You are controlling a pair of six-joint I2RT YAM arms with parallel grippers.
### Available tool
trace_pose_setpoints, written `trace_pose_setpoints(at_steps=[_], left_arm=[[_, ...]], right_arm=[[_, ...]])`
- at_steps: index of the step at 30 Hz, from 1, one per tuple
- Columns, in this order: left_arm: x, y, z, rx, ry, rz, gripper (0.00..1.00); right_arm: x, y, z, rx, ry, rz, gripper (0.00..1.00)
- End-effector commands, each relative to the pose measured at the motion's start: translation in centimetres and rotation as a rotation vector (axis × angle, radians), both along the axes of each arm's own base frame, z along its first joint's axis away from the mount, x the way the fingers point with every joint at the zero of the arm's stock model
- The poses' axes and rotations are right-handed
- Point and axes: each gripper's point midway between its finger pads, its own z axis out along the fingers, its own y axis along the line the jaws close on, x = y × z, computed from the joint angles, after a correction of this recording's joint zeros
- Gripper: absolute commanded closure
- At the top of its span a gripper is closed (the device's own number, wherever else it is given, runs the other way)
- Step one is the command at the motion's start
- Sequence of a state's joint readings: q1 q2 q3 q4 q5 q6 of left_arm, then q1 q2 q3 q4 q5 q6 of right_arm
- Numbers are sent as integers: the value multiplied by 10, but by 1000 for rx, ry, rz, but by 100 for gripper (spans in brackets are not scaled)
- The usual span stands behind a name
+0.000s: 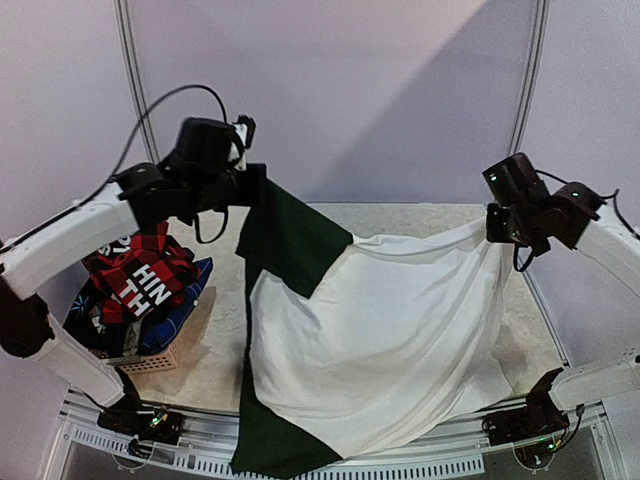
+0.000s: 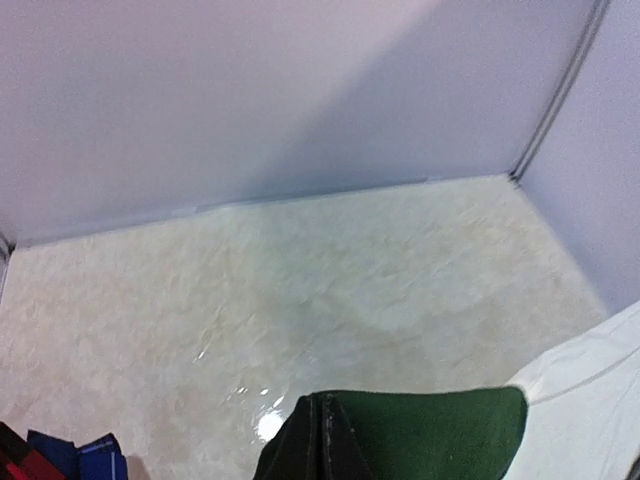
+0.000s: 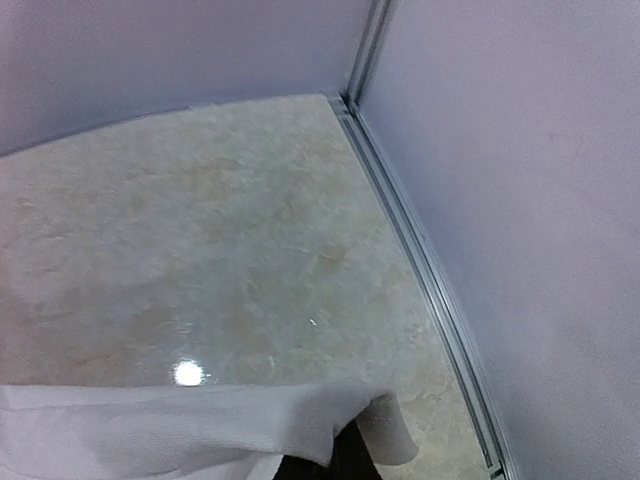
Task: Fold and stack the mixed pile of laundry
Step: Flatten out the crumpled T-shirt at the center of the board.
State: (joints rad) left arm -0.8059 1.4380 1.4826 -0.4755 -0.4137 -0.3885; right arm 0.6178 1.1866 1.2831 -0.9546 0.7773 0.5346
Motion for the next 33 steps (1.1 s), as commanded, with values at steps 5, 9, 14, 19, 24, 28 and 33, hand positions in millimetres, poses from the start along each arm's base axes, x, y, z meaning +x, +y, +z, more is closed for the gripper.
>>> trace_pose_setpoints(at_steps=[5, 9, 14, 19, 24, 28, 33], left_arm=[[78, 10, -71, -49, 103, 104, 100], [98, 17, -92, -21, 124, 141, 100], [123, 22, -114, -23, 155, 155, 100], [146, 24, -136, -24, 179, 170, 100], [174, 25, -152, -26, 192, 181, 100], [197, 29, -168, -48, 223, 188, 100], [221, 34, -198, -71, 274, 202, 100]], right_arm=[[64, -11, -75, 40, 114, -124, 100], [84, -11, -89, 45, 134, -114, 100], [110, -16, -112, 26, 187, -128, 100], [137, -17, -129, 14, 223, -127, 100], [168, -24, -142, 4, 245, -136, 100], [190, -28, -154, 2, 270, -136, 100], [213, -31, -177, 13, 318, -129, 96]])
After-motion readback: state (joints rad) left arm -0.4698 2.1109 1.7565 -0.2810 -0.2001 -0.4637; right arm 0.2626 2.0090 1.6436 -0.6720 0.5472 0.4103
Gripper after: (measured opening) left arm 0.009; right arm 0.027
